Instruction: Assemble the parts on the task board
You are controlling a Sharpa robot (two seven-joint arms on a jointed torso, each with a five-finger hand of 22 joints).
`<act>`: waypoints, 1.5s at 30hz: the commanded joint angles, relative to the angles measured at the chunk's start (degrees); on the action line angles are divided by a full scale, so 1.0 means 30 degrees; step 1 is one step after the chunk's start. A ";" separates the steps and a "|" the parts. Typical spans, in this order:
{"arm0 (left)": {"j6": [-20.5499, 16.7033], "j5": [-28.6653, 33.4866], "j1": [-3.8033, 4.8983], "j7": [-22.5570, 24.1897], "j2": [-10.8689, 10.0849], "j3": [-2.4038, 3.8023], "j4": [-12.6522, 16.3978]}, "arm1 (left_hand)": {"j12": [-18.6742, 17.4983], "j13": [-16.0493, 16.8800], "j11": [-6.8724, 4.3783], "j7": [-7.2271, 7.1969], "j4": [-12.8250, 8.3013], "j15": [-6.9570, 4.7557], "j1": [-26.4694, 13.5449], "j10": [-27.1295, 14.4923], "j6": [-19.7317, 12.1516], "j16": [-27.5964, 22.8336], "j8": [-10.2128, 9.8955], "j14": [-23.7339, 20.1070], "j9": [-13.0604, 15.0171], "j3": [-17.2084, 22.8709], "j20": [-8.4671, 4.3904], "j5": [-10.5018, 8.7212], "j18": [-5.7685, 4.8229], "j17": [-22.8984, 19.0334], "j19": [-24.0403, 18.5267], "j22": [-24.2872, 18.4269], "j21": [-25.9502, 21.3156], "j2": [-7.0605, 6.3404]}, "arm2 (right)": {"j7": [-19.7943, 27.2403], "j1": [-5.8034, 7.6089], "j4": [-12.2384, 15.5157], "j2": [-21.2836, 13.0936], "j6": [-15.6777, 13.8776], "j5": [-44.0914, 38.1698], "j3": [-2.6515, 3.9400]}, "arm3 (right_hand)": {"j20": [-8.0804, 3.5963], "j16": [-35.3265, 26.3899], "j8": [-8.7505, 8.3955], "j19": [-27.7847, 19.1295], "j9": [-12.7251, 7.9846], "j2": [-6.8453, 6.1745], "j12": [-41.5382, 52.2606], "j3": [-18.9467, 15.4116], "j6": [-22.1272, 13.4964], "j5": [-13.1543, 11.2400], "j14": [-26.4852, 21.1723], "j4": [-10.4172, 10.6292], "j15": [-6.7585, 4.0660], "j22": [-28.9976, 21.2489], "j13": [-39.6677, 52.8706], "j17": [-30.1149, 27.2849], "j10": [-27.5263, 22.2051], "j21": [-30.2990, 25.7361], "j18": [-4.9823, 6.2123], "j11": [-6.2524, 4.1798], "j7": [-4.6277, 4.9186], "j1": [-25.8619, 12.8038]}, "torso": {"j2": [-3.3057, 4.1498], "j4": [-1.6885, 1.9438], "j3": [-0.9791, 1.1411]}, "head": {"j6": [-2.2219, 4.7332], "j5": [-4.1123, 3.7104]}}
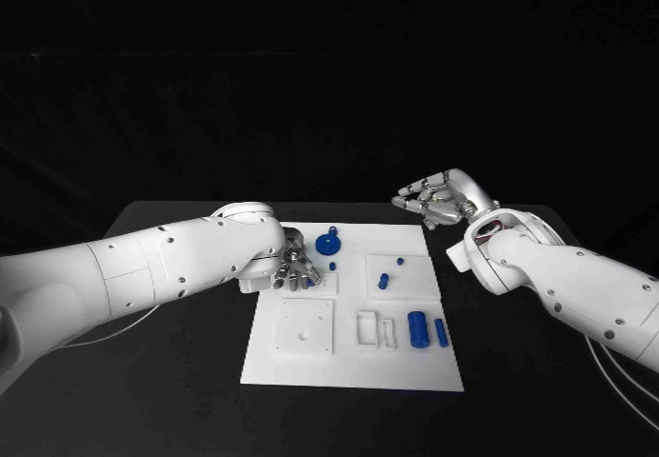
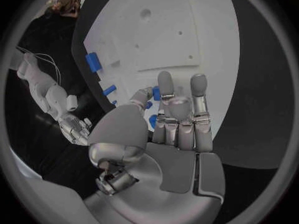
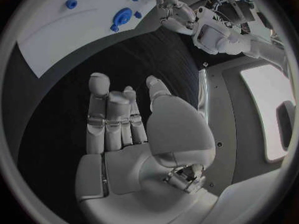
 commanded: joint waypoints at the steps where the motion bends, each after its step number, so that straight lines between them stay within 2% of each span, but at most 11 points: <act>1: 0.0697 0.0040 -0.0108 -0.0191 0.0090 -0.0077 0.0035 | 0.0071 0.0044 -0.0134 -0.0812 -0.3372 -0.0163 -0.0158 0.0840 0.0875 0.0067 0.0063 -0.0002 0.0131 0.3445 -0.0027 -0.0456 -0.0130 0.0006 -0.0062 0.0345 0.0001 0.0007 | 0.0109 0.0001 -0.0005 0.0020 0.0248 0.0015 0.0010 | 0.0113 -0.0122 0.0013 0.0826 -0.0026 -0.0109 -0.0128 0.0070 0.0064 0.0121 -0.0044 0.0033 -0.0083 -0.0017 -0.0017 -0.0016 -0.0023 -0.0034 0.0136 -0.0048 -0.0061 -0.0114 | -0.0003 -0.0010 -0.0017 | 0.0010 -0.0007; 4: 0.0673 0.0035 -0.0107 -0.0222 0.0101 -0.0077 0.0031 | 0.0086 0.0071 -0.0140 -0.0887 -0.2918 -0.0165 -0.0254 0.0843 0.0927 0.0069 0.0036 -0.0016 0.0171 0.2989 -0.0010 -0.1586 -0.0178 -0.0013 -0.0060 0.0316 -0.0065 -0.0160 | 0.0108 0.0001 -0.0009 0.0014 0.0247 0.0015 0.0010 | 0.0113 -0.0122 0.0013 0.0826 -0.0026 -0.0109 -0.0128 0.0070 0.0064 0.0121 -0.0044 0.0033 -0.0083 -0.0017 -0.0017 -0.0016 -0.0023 -0.0034 0.0136 -0.0048 -0.0061 -0.0114 | -0.0004 -0.0018 -0.0018 | 0.0003 -0.0013; 8: 0.0544 0.0016 -0.0106 -0.0290 0.0087 -0.0077 0.0021 | -0.0031 0.0123 -0.0157 -0.1033 -0.0898 -0.0235 0.0003 0.0858 0.1009 -0.0127 -0.0214 -0.0080 -0.0239 0.1137 -0.0060 -0.4499 -0.0331 -0.0364 0.0052 0.0239 -0.0357 -0.1011 | 0.0107 0.0001 -0.0010 0.0000 0.0239 0.0015 0.0010 | 0.0113 -0.0122 0.0013 0.0826 -0.0026 -0.0109 -0.0128 0.0070 0.0064 0.0121 -0.0044 0.0033 -0.0083 -0.0017 -0.0017 -0.0016 -0.0023 -0.0034 0.0136 -0.0048 -0.0061 -0.0114 | -0.0016 -0.0001 -0.0019 | 0.0028 -0.0041; 11: 0.0464 -0.0011 -0.0105 -0.0289 0.0060 -0.0077 0.0011 | -0.0131 0.0186 -0.0155 -0.1050 0.0070 -0.0236 0.0354 0.0835 0.1085 -0.0208 -0.0243 -0.0134 -0.0548 0.0385 -0.0080 -0.5472 -0.0389 -0.0533 0.0098 0.0255 -0.0541 -0.1367 | 0.0109 0.0001 -0.0008 -0.0013 0.0231 0.0015 0.0010 | 0.0114 -0.0155 0.0007 0.0816 -0.0028 -0.0122 -0.0160 0.0067 0.0040 0.0143 -0.0060 0.0017 -0.0080 -0.0048 -0.0045 -0.0041 -0.0051 -0.0109 0.0142 -0.0044 -0.0055 -0.0113 | -0.0017 0.0008 -0.0035 | 0.0032 -0.0051; 20: 0.0199 -0.0049 -0.0107 -0.0239 -0.0027 -0.0077 -0.0009 | -0.0281 0.0356 -0.0143 -0.1031 0.1605 -0.0231 0.1038 0.0832 0.1186 -0.0260 -0.0203 -0.0188 -0.0915 -0.0601 -0.0082 -0.6658 -0.0410 -0.0767 0.0230 0.0323 -0.0851 -0.1783 | 0.0122 -0.0001 -0.0018 -0.0017 0.0215 0.0017 0.0010 | 0.0114 -0.0155 0.0007 0.0816 -0.0028 -0.0122 -0.0160 0.0067 0.0040 0.0143 -0.0060 0.0017 -0.0080 -0.0048 -0.0045 -0.0041 -0.0051 -0.0109 0.0142 -0.0044 -0.0055 -0.0113 | -0.0010 0.0000 -0.0040 | 0.0077 -0.0036; 25: -0.0051 -0.0055 -0.0109 -0.0178 -0.0066 -0.0076 -0.0001 | -0.0293 0.0391 -0.0125 -0.1004 0.2146 -0.0226 0.0869 0.0832 0.1270 -0.0268 -0.0163 -0.0186 -0.0888 -0.0851 -0.0071 -0.8359 -0.0374 -0.0801 0.0262 0.0327 -0.0892 -0.2004 | 0.0128 -0.0002 -0.0037 -0.0005 0.0210 0.0023 0.0010 | 0.0118 -0.0175 0.0013 0.0818 -0.0026 -0.0125 -0.0170 0.0053 0.0027 0.0135 -0.0062 0.0034 -0.0076 -0.0071 -0.0058 -0.0057 -0.0055 -0.0146 0.0145 -0.0041 -0.0052 -0.0131 | -0.0005 -0.0011 -0.0055 | 0.0092 -0.0042; 34: -0.0538 -0.0061 -0.0115 -0.0065 -0.0228 -0.0059 0.0030 | -0.0314 0.0454 -0.0086 -0.0941 0.3881 -0.0209 0.0536 0.0832 0.1398 -0.0276 -0.0125 -0.0193 -0.0707 -0.0100 -0.0070 -1.0006 -0.0413 -0.0863 0.0294 0.0331 -0.0990 -0.3353 | 0.0134 -0.0003 -0.0068 0.0007 0.0214 0.0032 0.0010 | 0.0121 -0.0205 0.0009 0.0814 -0.0027 -0.0123 -0.0192 0.0047 -0.0004 0.0151 -0.0064 0.0052 -0.0075 -0.0102 -0.0080 -0.0083 -0.0070 -0.0207 0.0151 -0.0035 -0.0038 -0.0140 | -0.0003 -0.0005 -0.0047 | 0.0088 -0.0047; 37: -0.0778 -0.0026 -0.0119 -0.0021 -0.0373 -0.0004 0.0132 | -0.0444 0.0407 -0.0009 -0.0859 0.4824 -0.0166 0.0148 0.0831 0.1442 -0.0367 -0.0170 -0.0240 -0.0730 0.0105 -0.0022 -1.0590 -0.0389 -0.0933 0.0256 0.0335 -0.1043 -0.4537 | 0.0138 -0.0004 -0.0090 0.0020 0.0202 0.0044 0.0010 | 0.0121 -0.0205 0.0009 0.0814 -0.0027 -0.0123 -0.0192 0.0047 -0.0004 0.0151 -0.0064 0.0052 -0.0075 -0.0102 -0.0080 -0.0083 -0.0070 -0.0207 0.0151 -0.0035 -0.0038 -0.0140 | 0.0011 -0.0019 -0.0047 | 0.0099 -0.0033; 40: -0.0883 0.0108 -0.0121 0.0036 -0.0514 0.0050 0.0253 | -0.0515 0.0346 -0.0003 -0.0846 0.5207 -0.0196 -0.0210 0.0829 0.1417 -0.0413 -0.0220 -0.0261 -0.0794 -0.0381 -0.0070 -1.0630 -0.0406 -0.0945 0.0254 0.0333 -0.1052 -0.5159 | 0.0133 -0.0005 -0.0114 0.0028 0.0171 0.0058 0.0011 | 0.0123 -0.0217 0.0008 0.0822 -0.0028 -0.0088 -0.0197 0.0055 -0.0040 0.0178 -0.0058 0.0108 -0.0071 -0.0118 -0.0090 -0.0094 -0.0070 -0.0218 0.0154 -0.0030 -0.0031 -0.0180 | -0.0006 -0.0025 -0.0050 | 0.0092 -0.0059; 42: -0.0932 0.0258 -0.0122 0.0090 -0.0612 0.0104 0.0338 | -0.0594 0.0250 -0.0012 -0.0842 0.5740 -0.0209 0.0070 0.0817 0.1387 -0.0482 -0.0260 -0.0275 -0.0904 -0.2113 -0.0093 -1.0633 -0.0413 -0.0958 0.0230 0.0326 -0.1082 -0.5117 | 0.0131 -0.0006 -0.0134 0.0030 0.0152 0.0068 0.0011 | 0.0124 -0.0217 0.0009 0.0823 -0.0028 -0.0086 -0.0196 0.0061 -0.0049 0.0179 -0.0054 0.0121 -0.0072 -0.0121 -0.0090 -0.0095 -0.0070 -0.0222 0.0156 -0.0031 -0.0030 -0.0187 | -0.0028 -0.0003 -0.0044 | 0.0079 -0.0074; 45: -0.0952 0.0545 -0.0122 0.0168 -0.0727 0.0286 0.0432 | -0.0640 0.0165 0.0016 -0.0818 0.6448 -0.0205 0.0441 0.0824 0.1362 -0.0537 -0.0263 -0.0292 -0.1014 -0.2863 -0.0096 -1.0639 -0.0413 -0.0955 0.0217 0.0322 -0.1115 -0.5201 | 0.0125 -0.0006 -0.0167 0.0029 0.0123 0.0077 0.0011 | 0.0125 -0.0228 0.0010 0.0820 -0.0027 -0.0104 -0.0218 0.0083 -0.0073 0.0234 -0.0057 0.0133 -0.0071 -0.0138 -0.0110 -0.0104 -0.0092 -0.0254 0.0158 -0.0029 -0.0026 -0.0175 | -0.0032 0.0010 -0.0041 | 0.0094 -0.0076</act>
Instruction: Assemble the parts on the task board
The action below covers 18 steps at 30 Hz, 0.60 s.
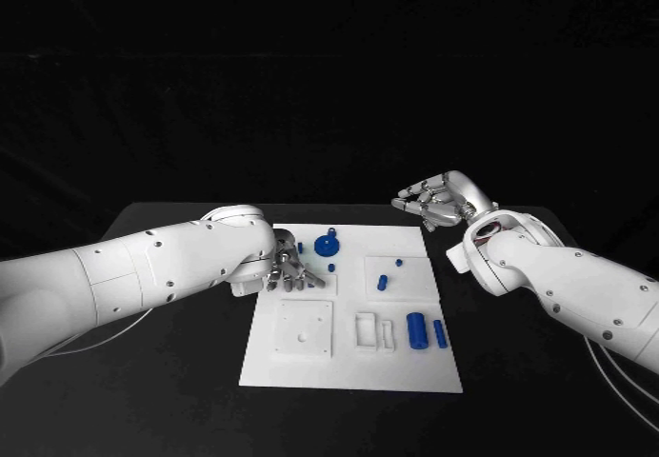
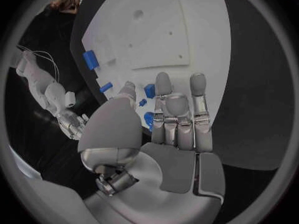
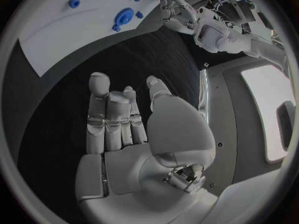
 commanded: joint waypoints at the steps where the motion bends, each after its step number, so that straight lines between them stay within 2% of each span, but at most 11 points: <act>1: -0.0390 0.0618 0.0004 0.0285 -0.0095 0.0176 0.0164 | -0.0115 -0.0066 0.0130 0.0172 0.0500 0.0040 0.0275 0.0931 -0.0056 -0.0110 -0.0049 -0.0052 -0.0082 -0.0543 -0.0022 -0.0044 -0.0144 -0.0011 0.0009 0.0320 -0.0072 -0.0118 | 0.0125 -0.0001 -0.0041 0.0015 0.0098 0.0061 0.0012 | 0.0125 -0.0079 0.0011 0.0820 -0.0027 -0.0026 -0.0126 0.0030 -0.0073 0.0099 -0.0056 0.0080 -0.0071 -0.0032 -0.0028 -0.0023 -0.0092 -0.0074 0.0158 -0.0029 -0.0026 -0.0098 | -0.0021 0.0024 0.0005 | 0.0025 -0.0023; 9: -0.0491 0.1877 0.0007 0.0408 -0.0402 0.0658 0.0367 | -0.0800 -0.0418 0.0261 0.0317 0.0645 0.0125 0.0428 0.0920 -0.0429 -0.0330 -0.0092 -0.0237 -0.0389 -0.0823 0.0049 -0.0046 -0.0144 -0.0030 -0.0128 0.0303 -0.0224 -0.0095 | 0.0109 -0.0003 -0.0128 0.0014 0.0046 0.0067 0.0012 | 0.0123 -0.0089 0.0009 0.0823 -0.0027 -0.0048 -0.0110 0.0074 -0.0095 0.0193 -0.0055 0.0107 -0.0071 -0.0045 -0.0019 -0.0032 -0.0084 -0.0072 0.0161 -0.0028 -0.0019 -0.0084 | -0.0035 0.0029 0.0003 | 0.0103 0.0013; 12: -0.0935 0.2325 0.0009 0.0563 -0.0565 0.0881 0.0404 | -0.0974 -0.0487 0.0286 0.0353 0.0566 0.0137 0.0516 0.0906 -0.0530 -0.0439 -0.0104 -0.0290 -0.0469 -0.0614 0.0057 -0.0046 -0.0144 -0.0069 -0.0162 0.0285 -0.0284 0.0212 | 0.0115 -0.0003 -0.0149 0.0013 0.0034 0.0075 0.0012 | 0.0123 -0.0089 0.0009 0.0823 -0.0027 -0.0048 -0.0110 0.0074 -0.0095 0.0193 -0.0055 0.0107 -0.0071 -0.0045 -0.0019 -0.0032 -0.0084 -0.0072 0.0161 -0.0028 -0.0019 -0.0084 | -0.0027 0.0017 0.0016 | 0.0164 0.0041; 14: -0.1418 0.2715 0.0011 0.0792 -0.0709 0.1043 0.0413 | -0.1692 -0.0759 0.0346 0.0583 0.0194 0.0245 0.0890 0.0805 -0.1359 -0.0694 -0.0272 -0.0361 -0.0855 -0.0276 0.0135 -0.0019 -0.0144 -0.0225 -0.0255 0.0239 -0.0403 0.0927 | 0.0121 -0.0003 -0.0162 0.0002 0.0027 0.0085 0.0012 | 0.0123 -0.0089 0.0009 0.0823 -0.0027 -0.0048 -0.0110 0.0074 -0.0095 0.0193 -0.0055 0.0107 -0.0071 -0.0045 -0.0019 -0.0032 -0.0084 -0.0072 0.0161 -0.0028 -0.0019 -0.0084 | -0.0010 0.0012 0.0023 | 0.0227 0.0045; 15: -0.1688 0.2919 0.0013 0.0938 -0.0793 0.1126 0.0422 | -0.2062 -0.0874 0.0430 0.0740 -0.0319 0.0343 0.1170 0.0848 -0.1846 -0.0816 -0.0195 -0.0400 -0.1289 -0.0163 0.0225 0.0029 -0.0139 -0.0319 -0.0331 0.0199 -0.0509 0.1470 | 0.0127 -0.0003 -0.0171 -0.0005 0.0023 0.0095 0.0012 | 0.0123 -0.0089 0.0009 0.0823 -0.0027 -0.0048 -0.0110 0.0074 -0.0095 0.0193 -0.0055 0.0107 -0.0071 -0.0045 -0.0019 -0.0032 -0.0084 -0.0072 0.0161 -0.0028 -0.0019 -0.0084 | -0.0019 0.0017 0.0025 | 0.0240 0.0037; 16: -0.1908 0.3061 0.0016 0.1059 -0.0866 0.1194 0.0436 | -0.2534 -0.0989 0.0528 0.0861 -0.1249 0.0462 0.1551 0.0835 -0.2087 -0.1042 -0.0157 -0.0569 -0.1793 -0.0205 0.0333 0.0611 -0.0119 -0.0488 -0.0477 0.0107 -0.0727 0.2104 | 0.0132 -0.0003 -0.0181 -0.0012 0.0016 0.0105 0.0012 | 0.0124 -0.0097 0.0009 0.0821 -0.0028 -0.0049 -0.0116 0.0088 -0.0108 0.0199 -0.0057 0.0108 -0.0070 -0.0051 -0.0025 -0.0039 -0.0088 -0.0078 0.0161 -0.0028 -0.0016 -0.0072 | -0.0026 0.0021 0.0025 | 0.0258 0.0031; 17: -0.2333 0.3325 0.0045 0.1360 -0.1020 0.1319 0.0479 | -0.3457 -0.1160 0.0530 0.0963 -0.2977 0.0597 0.1965 0.0817 -0.2342 -0.1198 -0.0086 -0.0668 -0.2782 -0.0844 0.0493 0.1360 -0.0004 -0.0743 -0.0457 -0.0029 -0.1079 0.3130 | 0.0146 -0.0003 -0.0205 -0.0025 -0.0004 0.0129 0.0012 | 0.0126 -0.0112 0.0007 0.0820 -0.0030 -0.0050 -0.0128 0.0116 -0.0139 0.0210 -0.0060 0.0109 -0.0069 -0.0061 -0.0039 -0.0051 -0.0097 -0.0084 0.0162 -0.0025 -0.0007 -0.0048 | -0.0032 0.0025 0.0023 | 0.0287 0.0028; 18: -0.2587 0.3472 0.0087 0.1574 -0.1116 0.1382 0.0504 | -0.3884 -0.1257 0.0535 0.1047 -0.3672 0.0655 0.2409 0.0654 -0.2481 -0.1341 -0.0079 -0.0832 -0.3160 -0.0960 0.0550 0.1732 0.0005 -0.0877 -0.0510 -0.0087 -0.1267 0.3554 | 0.0158 -0.0003 -0.0221 -0.0035 -0.0017 0.0147 0.0012 | 0.0125 -0.0119 0.0004 0.0822 -0.0032 -0.0044 -0.0138 0.0133 -0.0171 0.0217 -0.0064 0.0102 -0.0068 -0.0058 -0.0048 -0.0056 -0.0103 -0.0061 0.0160 -0.0019 0.0004 -0.0029 | -0.0027 0.0022 0.0020 | 0.0309 0.0030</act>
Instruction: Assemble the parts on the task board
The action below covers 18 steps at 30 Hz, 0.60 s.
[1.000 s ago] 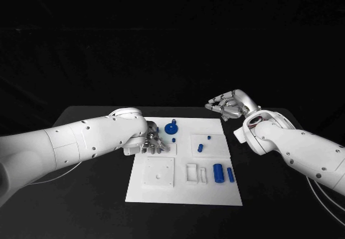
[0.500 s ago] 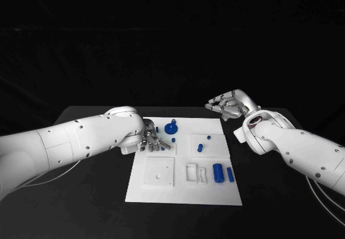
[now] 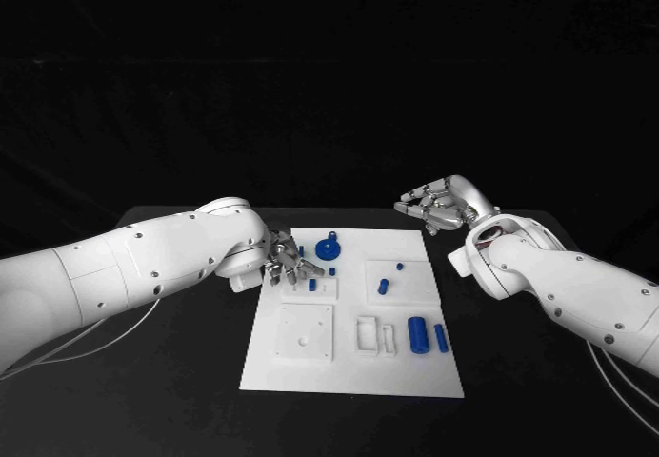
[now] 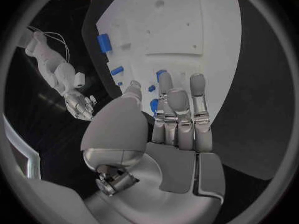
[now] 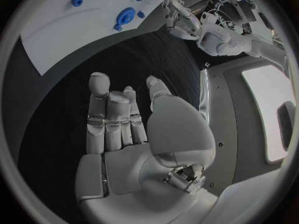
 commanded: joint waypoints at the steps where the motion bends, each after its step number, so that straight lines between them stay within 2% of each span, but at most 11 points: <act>1: -0.1824 0.1537 0.0122 0.1304 -0.0243 0.0160 0.0121 | -0.1289 -0.0356 0.0162 0.0218 -0.2059 0.0261 0.1388 0.0297 -0.0497 -0.0489 0.0109 -0.0509 -0.1107 -0.0172 0.0199 0.1475 -0.0021 -0.0391 -0.0272 -0.0172 -0.0563 0.1211 | 0.0167 -0.0004 -0.0049 -0.0028 -0.0009 0.0124 0.0011 | 0.0130 -0.0127 0.0010 0.0818 -0.0032 -0.0053 -0.0130 0.0095 -0.0255 0.0081 -0.0066 0.0038 -0.0056 -0.0023 -0.0037 -0.0031 -0.0101 -0.0091 0.0163 0.0003 0.0037 -0.0017 | 0.0006 0.0005 0.0002 | 0.0124 0.0002; 2: -0.2082 0.1620 0.0183 0.1531 -0.0331 0.0202 0.0143 | -0.1839 -0.0675 0.0246 0.0210 -0.2611 0.0349 0.1939 0.0261 -0.0582 -0.0692 0.0213 -0.0580 -0.1607 -0.0173 0.0306 0.1867 0.0005 -0.0559 -0.0390 -0.0332 -0.0852 0.1498 | 0.0179 -0.0004 -0.0061 -0.0039 -0.0025 0.0140 0.0011 | 0.0131 -0.0128 0.0010 0.0817 -0.0032 -0.0055 -0.0130 0.0097 -0.0269 0.0080 -0.0066 0.0037 -0.0054 -0.0025 -0.0038 -0.0032 -0.0101 -0.0096 0.0164 0.0007 0.0042 -0.0015 | -0.0001 0.0020 0.0003 | 0.0167 0.0021; 3: -0.2293 0.1650 0.0236 0.1730 -0.0399 0.0230 0.0154 | -0.2147 -0.0853 0.0268 0.0273 -0.3169 0.0360 0.2769 0.0085 -0.0664 -0.0710 0.0170 -0.0567 -0.1865 0.0285 0.0292 0.1725 0.0027 -0.0591 -0.0342 -0.0354 -0.0891 0.1787 | 0.0188 -0.0004 -0.0069 -0.0048 -0.0040 0.0152 0.0011 | 0.0131 -0.0128 0.0010 0.0817 -0.0032 -0.0055 -0.0130 0.0097 -0.0269 0.0080 -0.0066 0.0037 -0.0054 -0.0025 -0.0038 -0.0032 -0.0101 -0.0096 0.0164 0.0007 0.0042 -0.0015 | 0.0009 0.0021 0.0008 | 0.0195 0.0035; 5: -0.2835 0.1506 0.0370 0.2284 -0.0541 0.0278 0.0119 | -0.3116 -0.1472 0.0380 0.0408 -0.4119 0.0452 0.3297 0.0047 -0.0540 -0.0923 0.0193 -0.0670 -0.3096 0.0937 0.0381 0.1714 0.0092 -0.0792 -0.0319 -0.0441 -0.1169 0.1856 | 0.0212 -0.0004 -0.0084 -0.0063 -0.0072 0.0182 0.0011 | 0.0138 -0.0138 0.0008 0.0814 -0.0031 -0.0052 -0.0142 0.0122 -0.0299 0.0086 -0.0067 0.0014 -0.0047 -0.0036 -0.0050 -0.0041 -0.0111 -0.0121 0.0170 0.0011 0.0052 0.0017 | 0.0003 0.0034 0.0020 | 0.0231 0.0078; 9: -0.4078 0.0651 0.0542 0.3326 -0.0677 0.0320 -0.0207 | -0.4932 -0.1692 0.0764 0.0759 -0.5144 0.0760 0.3779 -0.0758 -0.0513 -0.1823 0.0164 -0.0875 -0.4584 0.2024 0.0647 0.1550 0.0278 -0.1336 -0.0559 -0.0596 -0.1679 0.1739 | 0.0241 -0.0004 -0.0079 -0.0095 -0.0114 0.0220 0.0011 | 0.0147 -0.0170 0.0012 0.0807 -0.0028 -0.0048 -0.0160 0.0147 -0.0309 0.0080 -0.0083 0.0007 -0.0039 -0.0048 -0.0067 -0.0069 -0.0134 -0.0143 0.0176 0.0022 0.0063 0.0016 | 0.0005 0.0015 0.0028 | 0.0306 0.0117; 11: -0.4502 0.0371 0.0575 0.3624 -0.0676 0.0326 -0.0394 | -0.5498 -0.1711 0.0918 0.0832 -0.5241 0.0881 0.3629 -0.1063 -0.0590 -0.2236 0.0129 -0.0928 -0.5063 0.2296 0.0774 0.1429 0.0369 -0.1569 -0.0619 -0.0663 -0.1869 0.1674 | 0.0245 -0.0004 -0.0070 -0.0108 -0.0123 0.0228 0.0011 | 0.0147 -0.0170 0.0012 0.0807 -0.0028 -0.0048 -0.0160 0.0147 -0.0309 0.0080 -0.0083 0.0007 -0.0039 -0.0048 -0.0067 -0.0069 -0.0134 -0.0143 0.0176 0.0022 0.0063 0.0016 | 0.0019 0.0007 0.0022 | 0.0341 0.0133; 13: -0.4845 0.0152 0.0601 0.3853 -0.0638 0.0329 -0.0649 | -0.5528 -0.1711 0.0988 0.0743 -0.4823 0.0957 0.2950 -0.1208 -0.0572 -0.2479 0.0144 -0.0750 -0.5493 0.2343 0.0904 0.1141 0.0459 -0.1725 -0.0520 -0.0792 -0.2053 0.1673 | 0.0248 -0.0004 -0.0063 -0.0116 -0.0131 0.0235 0.0011 | 0.0147 -0.0170 0.0012 0.0807 -0.0028 -0.0048 -0.0160 0.0147 -0.0309 0.0080 -0.0083 0.0007 -0.0039 -0.0048 -0.0067 -0.0069 -0.0134 -0.0143 0.0176 0.0022 0.0063 0.0016 | 0.0034 -0.0002 0.0017 | 0.0374 0.0149; 14: -0.4936 0.0094 0.0610 0.3917 -0.0602 0.0329 -0.0788 | -0.5547 -0.1712 0.0977 0.0617 -0.4160 0.0909 0.2413 -0.1072 -0.0487 -0.2598 0.0132 -0.0569 -0.5865 0.2297 0.0944 0.0834 0.0515 -0.1804 -0.0317 -0.1013 -0.2267 0.1630 | 0.0248 -0.0004 -0.0059 -0.0119 -0.0131 0.0237 0.0011 | 0.0147 -0.0170 0.0012 0.0807 -0.0028 -0.0048 -0.0160 0.0147 -0.0309 0.0080 -0.0083 0.0007 -0.0039 -0.0048 -0.0067 -0.0069 -0.0134 -0.0143 0.0176 0.0022 0.0063 0.0016 | 0.0035 -0.0010 0.0012 | 0.0387 0.0171; 15: -0.4948 0.0051 0.0617 0.3953 -0.0546 0.0330 -0.0943 | -0.5508 -0.1691 0.0995 0.0621 -0.3424 0.0952 0.1658 -0.0910 -0.0439 -0.2608 0.0102 -0.0491 -0.6022 0.2029 0.0964 0.0110 0.0503 -0.1811 -0.0213 -0.1116 -0.2365 0.1582 | 0.0245 -0.0004 -0.0055 -0.0121 -0.0129 0.0238 0.0011 | 0.0147 -0.0170 0.0012 0.0807 -0.0028 -0.0048 -0.0160 0.0147 -0.0309 0.0080 -0.0083 0.0007 -0.0039 -0.0048 -0.0067 -0.0069 -0.0134 -0.0143 0.0176 0.0022 0.0063 0.0016 | 0.0039 -0.0015 0.0012 | 0.0395 0.0179; 18: -0.4693 -0.0020 0.0629 0.3855 -0.0320 0.0328 -0.1423 | -0.5446 -0.1643 0.0959 0.0617 -0.2056 0.0939 0.0869 -0.0539 -0.0274 -0.2593 0.0109 -0.0357 -0.6371 0.1540 0.0942 -0.0852 0.0482 -0.1786 0.0047 -0.1350 -0.2610 0.1147 | 0.0236 -0.0004 -0.0039 -0.0124 -0.0126 0.0241 0.0011 | 0.0158 -0.0190 0.0014 0.0805 -0.0028 -0.0045 -0.0161 0.0198 -0.0312 0.0101 -0.0088 -0.0012 -0.0034 -0.0067 -0.0075 -0.0091 -0.0139 -0.0179 0.0186 0.0026 0.0067 0.0023 | 0.0043 -0.0015 0.0013 | 0.0428 0.0213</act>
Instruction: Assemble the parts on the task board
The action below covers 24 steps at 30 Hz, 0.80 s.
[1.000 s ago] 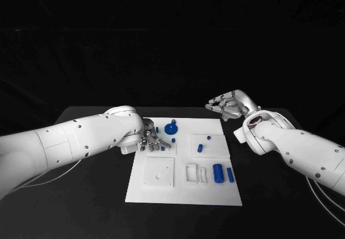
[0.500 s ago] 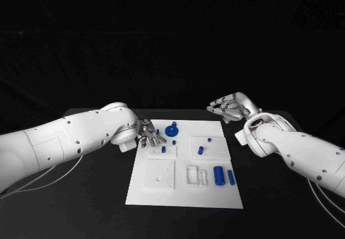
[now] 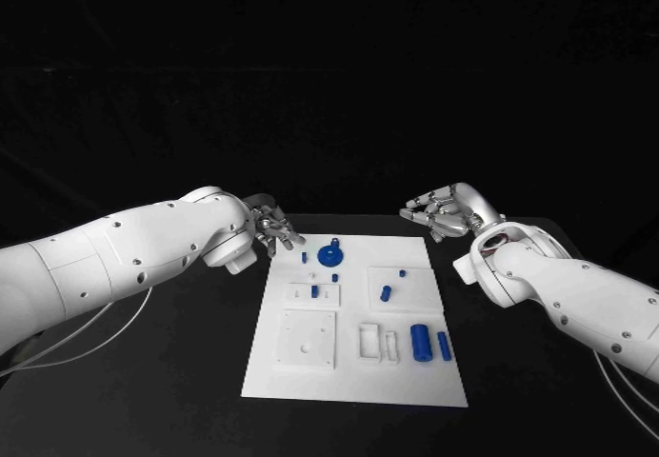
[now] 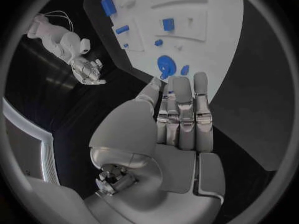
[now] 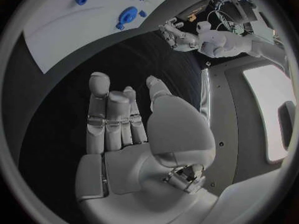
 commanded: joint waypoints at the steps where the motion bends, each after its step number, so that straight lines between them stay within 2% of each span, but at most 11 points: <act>1: -0.0615 -0.0494 0.0053 0.0811 0.0296 0.0014 -0.0454 | 0.0013 0.0065 -0.0016 0.0018 0.1270 -0.0011 -0.1045 0.0300 0.0214 -0.0002 -0.0009 0.0209 -0.0235 -0.0489 -0.0016 -0.0546 0.0173 0.0030 0.0232 -0.0142 -0.0158 -0.0377 | 0.0201 -0.0004 0.0045 -0.0006 -0.0050 0.0046 0.0010 | 0.0158 -0.0116 0.0014 0.0805 -0.0028 -0.0046 -0.0093 0.0108 -0.0140 0.0102 -0.0088 -0.0014 -0.0034 -0.0029 -0.0025 -0.0026 -0.0138 -0.0102 0.0186 0.0026 0.0032 0.0023 | 0.0016 -0.0017 -0.0007 | 0.0038 0.0028; 3: -0.0123 -0.0536 0.0057 0.0556 0.0572 0.0011 -0.0933 | 0.0046 0.0095 -0.0011 0.0036 0.2307 -0.0027 -0.1959 0.0416 0.0269 0.0059 0.0013 0.0281 -0.0318 -0.0642 -0.0041 -0.0686 0.0166 0.0073 0.0343 -0.0177 -0.0203 -0.1095 | 0.0196 -0.0004 0.0062 -0.0001 -0.0047 0.0047 0.0010 | 0.0158 -0.0116 0.0014 0.0805 -0.0028 -0.0046 -0.0093 0.0108 -0.0140 0.0102 -0.0088 -0.0014 -0.0034 -0.0029 -0.0025 -0.0026 -0.0138 -0.0102 0.0186 0.0026 0.0032 0.0023 | 0.0032 -0.0038 0.0000 | 0.0047 0.0048; 5: 0.0419 -0.0640 0.0059 0.0331 0.0848 0.0010 -0.1411 | 0.0055 0.0104 -0.0102 0.0007 0.3663 -0.0127 -0.2300 0.0728 0.0380 0.0357 0.0026 0.0469 -0.0431 0.0318 -0.0159 -0.0713 0.0124 0.0264 0.0615 -0.0105 -0.0155 -0.2135 | 0.0184 -0.0004 0.0071 0.0007 -0.0035 0.0048 0.0010 | 0.0160 -0.0116 0.0009 0.0808 -0.0030 -0.0042 -0.0096 0.0127 -0.0150 0.0100 -0.0084 0.0000 -0.0033 -0.0036 -0.0034 -0.0030 -0.0141 -0.0107 0.0190 0.0026 0.0035 -0.0009 | 0.0047 -0.0050 -0.0001 | 0.0054 0.0047; 7: 0.1178 -0.0793 0.0060 0.0047 0.1261 0.0008 -0.2148 | 0.0042 0.0098 -0.0177 -0.0077 0.4503 -0.0198 -0.2410 0.0988 0.0617 0.0670 0.0072 0.0499 -0.0412 0.0895 -0.0260 -0.0717 0.0056 0.0488 0.0727 0.0079 -0.0088 -0.2683 | 0.0169 -0.0004 0.0079 0.0024 -0.0017 0.0048 0.0010 | 0.0160 -0.0116 0.0009 0.0808 -0.0030 -0.0042 -0.0096 0.0127 -0.0150 0.0100 -0.0084 0.0000 -0.0033 -0.0036 -0.0034 -0.0030 -0.0141 -0.0107 0.0190 0.0026 0.0035 -0.0009 | 0.0088 -0.0090 0.0000 | 0.0078 0.0082; 11: 0.2280 -0.1033 0.0061 -0.0260 0.1800 0.0004 -0.3131 | 0.0282 0.0180 -0.0353 -0.0247 0.4678 -0.0346 -0.2454 0.1458 0.1034 0.1274 0.0268 0.0683 -0.0051 0.0931 -0.0388 -0.0711 0.0003 0.0836 0.0896 0.0367 0.0110 -0.2653 | 0.0152 -0.0003 0.0089 0.0044 0.0006 0.0049 0.0009 | 0.0161 -0.0110 0.0009 0.0811 -0.0030 -0.0041 -0.0090 0.0144 -0.0149 0.0107 -0.0082 0.0007 -0.0033 -0.0034 -0.0032 -0.0027 -0.0138 -0.0095 0.0191 0.0026 0.0035 -0.0018 | 0.0114 -0.0121 0.0008 | 0.0101 0.0105; 14: 0.3460 -0.1348 0.0061 -0.0460 0.2264 -0.0001 -0.3991 | 0.0685 0.0298 -0.0482 -0.0437 0.4628 -0.0433 -0.2596 0.1563 0.1383 0.1808 0.0561 0.0529 0.0717 0.0877 -0.0482 -0.0702 -0.0082 0.1180 0.0861 0.0729 0.0270 -0.2485 | 0.0139 -0.0003 0.0127 0.0059 0.0026 0.0049 0.0009 | 0.0161 -0.0103 0.0010 0.0813 -0.0029 -0.0020 -0.0074 0.0165 -0.0147 0.0139 -0.0078 0.0046 -0.0034 -0.0036 -0.0024 -0.0024 -0.0127 -0.0089 0.0192 0.0025 0.0034 -0.0063 | 0.0191 -0.0179 0.0013 | 0.0131 0.0215; 16: 0.4240 -0.1496 0.0062 -0.0488 0.2531 -0.0005 -0.4513 | 0.1038 0.0420 -0.0585 -0.0562 0.4668 -0.0489 -0.2680 0.1644 0.1627 0.1981 0.0791 0.0508 0.1088 0.0949 -0.0520 -0.0692 -0.0108 0.1286 0.0857 0.0845 0.0328 -0.1999 | 0.0120 -0.0002 0.0162 0.0064 0.0045 0.0049 0.0009 | 0.0160 -0.0104 0.0010 0.0814 -0.0030 -0.0026 -0.0088 0.0174 -0.0158 0.0203 -0.0079 0.0082 -0.0035 -0.0036 -0.0037 -0.0027 -0.0139 -0.0087 0.0192 0.0023 0.0032 -0.0095 | 0.0243 -0.0214 0.0025 | 0.0171 0.0257; 17: 0.4637 -0.1609 0.0062 -0.0493 0.2665 -0.0007 -0.4783 | 0.1583 0.0611 -0.0654 -0.0665 0.4515 -0.0555 -0.2743 0.1539 0.1631 0.2160 0.1064 0.0409 0.1716 0.0775 -0.0595 -0.0676 -0.0171 0.1409 0.0814 0.1006 0.0388 -0.1501 | 0.0110 -0.0002 0.0182 0.0069 0.0054 0.0048 0.0009 | 0.0162 -0.0110 0.0009 0.0811 -0.0030 -0.0027 -0.0093 0.0183 -0.0168 0.0235 -0.0082 0.0096 -0.0033 -0.0038 -0.0042 -0.0032 -0.0145 -0.0091 0.0192 0.0025 0.0036 -0.0099 | 0.0250 -0.0220 0.0028 | 0.0186 0.0268; 18: 0.4931 -0.1727 0.0063 -0.0485 0.2767 -0.0008 -0.4990 | 0.2553 0.0909 -0.0702 -0.0720 0.3940 -0.0613 -0.2868 0.1181 0.1073 0.2521 0.1614 0.0152 0.3462 -0.0010 -0.0725 -0.0687 -0.0344 0.1663 0.0677 0.1410 0.0513 -0.0950 | 0.0104 -0.0002 0.0198 0.0073 0.0060 0.0047 0.0009 | 0.0163 -0.0116 0.0007 0.0809 -0.0032 -0.0034 -0.0099 0.0189 -0.0189 0.0272 -0.0086 0.0103 -0.0032 -0.0039 -0.0049 -0.0037 -0.0149 -0.0093 0.0192 0.0028 0.0042 -0.0098 | 0.0285 -0.0246 0.0038 | 0.0201 0.0284; 19: 0.5273 -0.1881 0.0063 -0.0478 0.2885 -0.0009 -0.5236 | 0.2694 0.0777 -0.0718 -0.0754 0.3691 -0.0646 -0.2936 0.1195 -0.0276 0.2483 0.2735 0.0175 0.6895 -0.0500 -0.0684 -0.0692 -0.0239 0.1586 0.0604 0.1702 0.0538 -0.0615 | 0.0098 -0.0002 0.0218 0.0077 0.0068 0.0046 0.0009 | 0.0163 -0.0120 0.0005 0.0808 -0.0033 -0.0040 -0.0102 0.0192 -0.0205 0.0297 -0.0088 0.0106 -0.0031 -0.0039 -0.0053 -0.0040 -0.0151 -0.0093 0.0192 0.0029 0.0046 -0.0096 | 0.0303 -0.0257 0.0037 | 0.0216 0.0283; 24: 0.6979 -0.2300 0.0067 -0.0442 0.3341 -0.0015 -0.6249 | 0.3457 0.1113 -0.0827 -0.0839 0.3676 -0.0662 -0.3052 0.1196 -0.0330 0.2790 0.2947 0.0032 0.8267 0.0084 -0.0721 -0.0665 -0.0344 0.1684 0.0579 0.1612 0.0589 -0.1552 | 0.0073 -0.0001 0.0293 0.0102 0.0090 0.0021 0.0009 | 0.0169 -0.0109 0.0009 0.0813 -0.0031 -0.0068 -0.0097 0.0214 -0.0253 0.0381 -0.0083 0.0137 -0.0023 -0.0038 -0.0058 -0.0037 -0.0146 -0.0080 0.0195 0.0040 0.0065 -0.0088 | 0.0395 -0.0335 0.0037 | 0.0296 0.0300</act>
